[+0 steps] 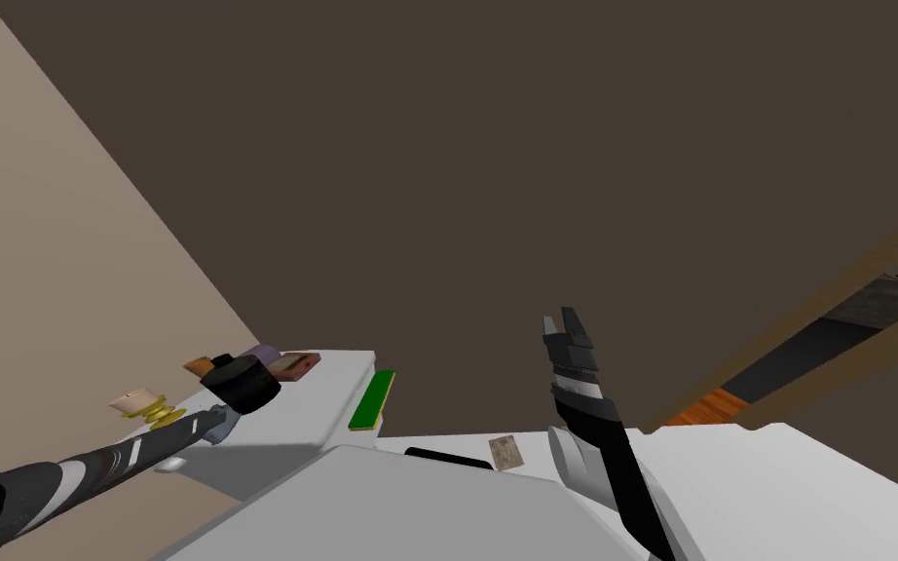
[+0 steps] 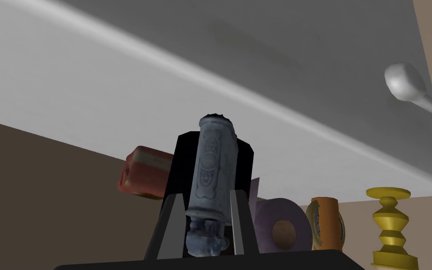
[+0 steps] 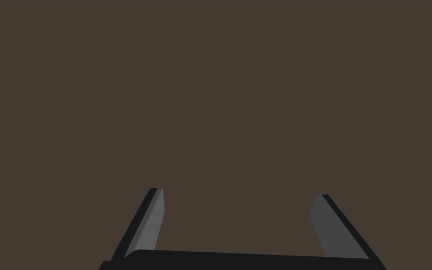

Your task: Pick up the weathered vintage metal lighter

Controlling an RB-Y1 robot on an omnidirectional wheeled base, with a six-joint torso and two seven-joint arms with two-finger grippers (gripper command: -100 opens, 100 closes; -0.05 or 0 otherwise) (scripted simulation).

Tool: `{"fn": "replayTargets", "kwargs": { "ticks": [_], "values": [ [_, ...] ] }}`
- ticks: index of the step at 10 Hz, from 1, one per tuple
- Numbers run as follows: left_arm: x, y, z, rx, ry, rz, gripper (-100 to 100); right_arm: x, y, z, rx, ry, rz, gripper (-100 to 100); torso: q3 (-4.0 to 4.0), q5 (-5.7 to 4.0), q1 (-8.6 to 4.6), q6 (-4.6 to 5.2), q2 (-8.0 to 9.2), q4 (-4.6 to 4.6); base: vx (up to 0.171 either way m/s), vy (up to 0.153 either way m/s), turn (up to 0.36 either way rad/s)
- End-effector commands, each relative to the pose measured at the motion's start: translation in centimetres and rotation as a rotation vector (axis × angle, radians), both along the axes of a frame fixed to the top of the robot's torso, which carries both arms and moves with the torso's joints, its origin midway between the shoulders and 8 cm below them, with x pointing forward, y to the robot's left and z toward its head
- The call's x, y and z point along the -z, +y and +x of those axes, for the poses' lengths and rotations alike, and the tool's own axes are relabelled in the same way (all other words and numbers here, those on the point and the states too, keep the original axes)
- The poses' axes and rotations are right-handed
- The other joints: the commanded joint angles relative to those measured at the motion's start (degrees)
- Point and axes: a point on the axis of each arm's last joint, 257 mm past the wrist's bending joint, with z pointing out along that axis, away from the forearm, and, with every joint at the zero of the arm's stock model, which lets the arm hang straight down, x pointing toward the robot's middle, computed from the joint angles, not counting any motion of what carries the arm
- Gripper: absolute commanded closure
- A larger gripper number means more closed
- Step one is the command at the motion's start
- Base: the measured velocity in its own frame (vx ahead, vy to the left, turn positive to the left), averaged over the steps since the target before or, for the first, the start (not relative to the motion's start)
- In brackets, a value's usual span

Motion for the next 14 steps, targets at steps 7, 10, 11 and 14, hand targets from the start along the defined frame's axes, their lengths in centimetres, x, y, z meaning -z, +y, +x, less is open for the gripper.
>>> {"fn": "replayTargets", "kwargs": {
  "ticks": [7, 10, 11, 14],
  "values": [
    [-1.6, -5.1, 1.9, 0.086, 0.02, 0.043, 100, 0.0, 0.0, 0.0, 0.0, 0.0, 0.0, 0, 0.07, -0.02, -0.12, -0.09, 0.12, 0.03, 0.025, 0.048, 0.114],
    [-1.8, -8.8, 3.0, 0.13, 0.007, 0.006, 100, 0.0, 0.0, 0.0, 0.0, 0.0, 0.0, 0, 0.01, 0.07, 0.24, -0.12, 0.03, -0.01, 0.036, 0.061, 0.074],
    [-1.8, -9.7, 3.3, 0.142, 0.002, -0.005, 100, 0.0, 0.0, 0.0, 0.0, 0.0, 0.0, 0, 0.03, 0.02, 0.07, -0.1, 0.08, 0.0, -0.007, -0.003, -0.014],
    [-2.7, -10.8, 3.3, 0.162, 0.029, 0.048, 100, 0.0, 0.0, 0.0, 0.0, 0.0, 0.0, 0, 0.02, 0.05, 0.39, -0.26, 0.05, -0.01, 0.037, 0.075, 0.19]
  ]
}}
